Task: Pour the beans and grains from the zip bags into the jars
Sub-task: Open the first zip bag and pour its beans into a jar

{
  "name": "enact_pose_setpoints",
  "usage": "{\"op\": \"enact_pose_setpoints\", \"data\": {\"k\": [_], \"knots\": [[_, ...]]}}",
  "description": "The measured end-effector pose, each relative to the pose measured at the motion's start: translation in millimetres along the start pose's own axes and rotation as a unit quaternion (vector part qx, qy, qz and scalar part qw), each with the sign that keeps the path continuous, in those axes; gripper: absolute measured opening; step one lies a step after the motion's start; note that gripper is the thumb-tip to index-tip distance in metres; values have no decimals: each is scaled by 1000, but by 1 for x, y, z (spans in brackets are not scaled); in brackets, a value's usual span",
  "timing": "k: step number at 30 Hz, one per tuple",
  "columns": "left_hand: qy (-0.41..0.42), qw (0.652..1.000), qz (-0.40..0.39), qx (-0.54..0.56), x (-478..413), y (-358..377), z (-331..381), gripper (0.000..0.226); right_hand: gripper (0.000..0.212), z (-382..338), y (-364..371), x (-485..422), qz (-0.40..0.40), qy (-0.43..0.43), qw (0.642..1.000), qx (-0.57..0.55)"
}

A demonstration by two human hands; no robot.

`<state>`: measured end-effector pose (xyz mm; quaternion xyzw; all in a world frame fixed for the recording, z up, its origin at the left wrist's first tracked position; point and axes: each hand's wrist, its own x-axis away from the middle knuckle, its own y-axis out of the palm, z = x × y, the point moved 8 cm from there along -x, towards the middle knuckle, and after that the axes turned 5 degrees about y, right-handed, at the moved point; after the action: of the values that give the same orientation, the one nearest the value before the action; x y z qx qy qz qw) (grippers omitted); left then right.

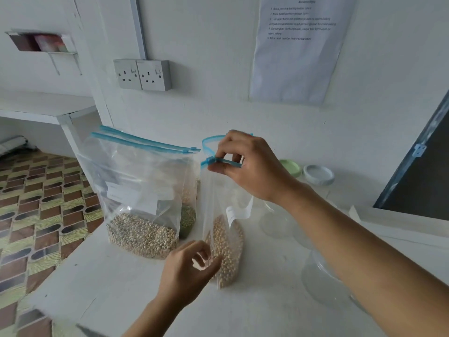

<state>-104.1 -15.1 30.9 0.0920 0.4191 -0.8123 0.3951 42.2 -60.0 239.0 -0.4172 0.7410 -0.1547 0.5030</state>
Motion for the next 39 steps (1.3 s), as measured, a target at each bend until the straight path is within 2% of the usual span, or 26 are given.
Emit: {"op": "enact_pose_setpoints", "data": {"k": [3,7,13,18,23,27,31,33,36,38,39], "knots": [[27,999,15,-37,-4,2,8,21,20,6,-8,-2,7,15,1000,7],[46,998,24,-27,-13,-6,14,17,22,15,-27,-6,23,39,999,-2],[14,996,50,-77,-65,-63,8,14,15,41,-72,-26,85,116,988,-62],[18,993,38,-107,-95,-88,2,18,26,52,-72,-32,121,146,973,-134],[63,992,31,-104,-105,-95,15,18,25,63,-81,-18,179,171,952,-178],[94,989,-16,-117,-106,-83,19,19,28,85,-76,5,200,212,938,-188],[127,984,-80,-98,-105,-59,28,13,31,97,-71,21,214,228,929,-196],[103,988,-85,-75,-108,-54,19,15,30,97,-69,23,215,225,931,-189],[11,998,-38,41,-103,-65,-7,14,29,99,-67,26,221,222,933,-178],[-18,994,5,110,-86,-73,-18,8,29,100,-65,28,217,215,937,-168],[-28,990,24,135,-76,-77,-24,12,30,101,-64,30,215,211,940,-163]]}}
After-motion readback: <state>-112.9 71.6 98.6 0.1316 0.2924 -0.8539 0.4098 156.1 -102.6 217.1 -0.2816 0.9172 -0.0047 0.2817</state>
